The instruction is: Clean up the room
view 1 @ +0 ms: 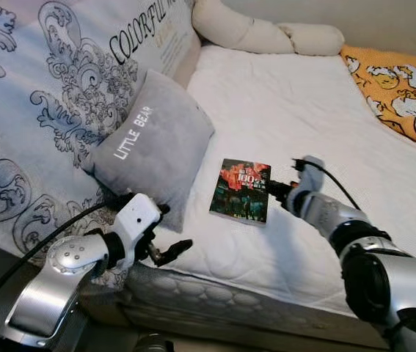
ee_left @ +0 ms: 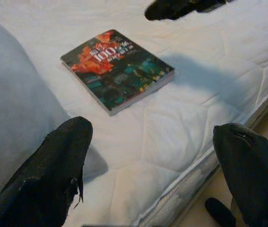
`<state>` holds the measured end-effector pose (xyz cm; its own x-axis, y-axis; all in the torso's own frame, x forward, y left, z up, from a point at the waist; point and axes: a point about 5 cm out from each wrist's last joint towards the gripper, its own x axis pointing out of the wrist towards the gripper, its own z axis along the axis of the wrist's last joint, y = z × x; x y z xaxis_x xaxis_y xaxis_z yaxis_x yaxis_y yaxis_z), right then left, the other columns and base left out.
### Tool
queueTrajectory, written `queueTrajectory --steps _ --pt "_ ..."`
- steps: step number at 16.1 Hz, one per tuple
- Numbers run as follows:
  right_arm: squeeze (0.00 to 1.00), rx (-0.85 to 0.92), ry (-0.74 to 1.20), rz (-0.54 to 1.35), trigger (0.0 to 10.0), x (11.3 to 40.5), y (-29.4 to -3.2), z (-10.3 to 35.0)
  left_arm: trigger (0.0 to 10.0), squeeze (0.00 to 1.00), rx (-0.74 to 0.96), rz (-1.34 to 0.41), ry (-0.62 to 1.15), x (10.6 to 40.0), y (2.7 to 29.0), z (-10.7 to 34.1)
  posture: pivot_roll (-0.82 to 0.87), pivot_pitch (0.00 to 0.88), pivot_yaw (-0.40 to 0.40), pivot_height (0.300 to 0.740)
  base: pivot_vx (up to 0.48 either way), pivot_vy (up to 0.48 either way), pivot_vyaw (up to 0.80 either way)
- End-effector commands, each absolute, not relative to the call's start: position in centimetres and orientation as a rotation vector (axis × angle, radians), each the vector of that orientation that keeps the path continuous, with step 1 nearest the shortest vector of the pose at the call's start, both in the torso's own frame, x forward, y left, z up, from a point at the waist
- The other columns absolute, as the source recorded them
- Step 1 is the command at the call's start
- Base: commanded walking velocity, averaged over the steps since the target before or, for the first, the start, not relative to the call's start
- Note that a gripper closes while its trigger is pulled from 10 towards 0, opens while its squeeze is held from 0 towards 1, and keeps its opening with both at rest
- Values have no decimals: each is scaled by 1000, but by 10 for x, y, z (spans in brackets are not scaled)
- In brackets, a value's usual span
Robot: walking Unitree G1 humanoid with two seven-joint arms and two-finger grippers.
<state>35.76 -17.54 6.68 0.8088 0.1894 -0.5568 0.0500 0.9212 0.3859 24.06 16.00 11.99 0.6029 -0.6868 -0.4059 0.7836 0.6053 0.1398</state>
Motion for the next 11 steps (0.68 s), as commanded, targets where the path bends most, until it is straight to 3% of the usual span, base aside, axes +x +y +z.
queueTrajectory --steps 1,3,5,8,11 --pt "1000 383 613 85 10000 355 -184 65 10000 439 300 -858 317 244 156 120 92 0 -31 740 0 0 0" --pt "1000 336 563 136 10000 355 -188 67 10000 443 269 -768 274 250 155 120 73 0 -27 740 0 0 0" --pt "1000 290 469 157 10000 356 -189 72 10000 443 195 -521 214 262 163 117 59 0 -26 740 0 0 0" --pt "1000 190 359 190 10000 349 -181 78 10000 455 152 -372 181 262 171 115 35 0 -27 740 0 0 0" --pt "1000 137 213 105 10000 319 -170 87 10000 451 159 -292 165 259 170 108 16 0 -36 740 0 -428 0"
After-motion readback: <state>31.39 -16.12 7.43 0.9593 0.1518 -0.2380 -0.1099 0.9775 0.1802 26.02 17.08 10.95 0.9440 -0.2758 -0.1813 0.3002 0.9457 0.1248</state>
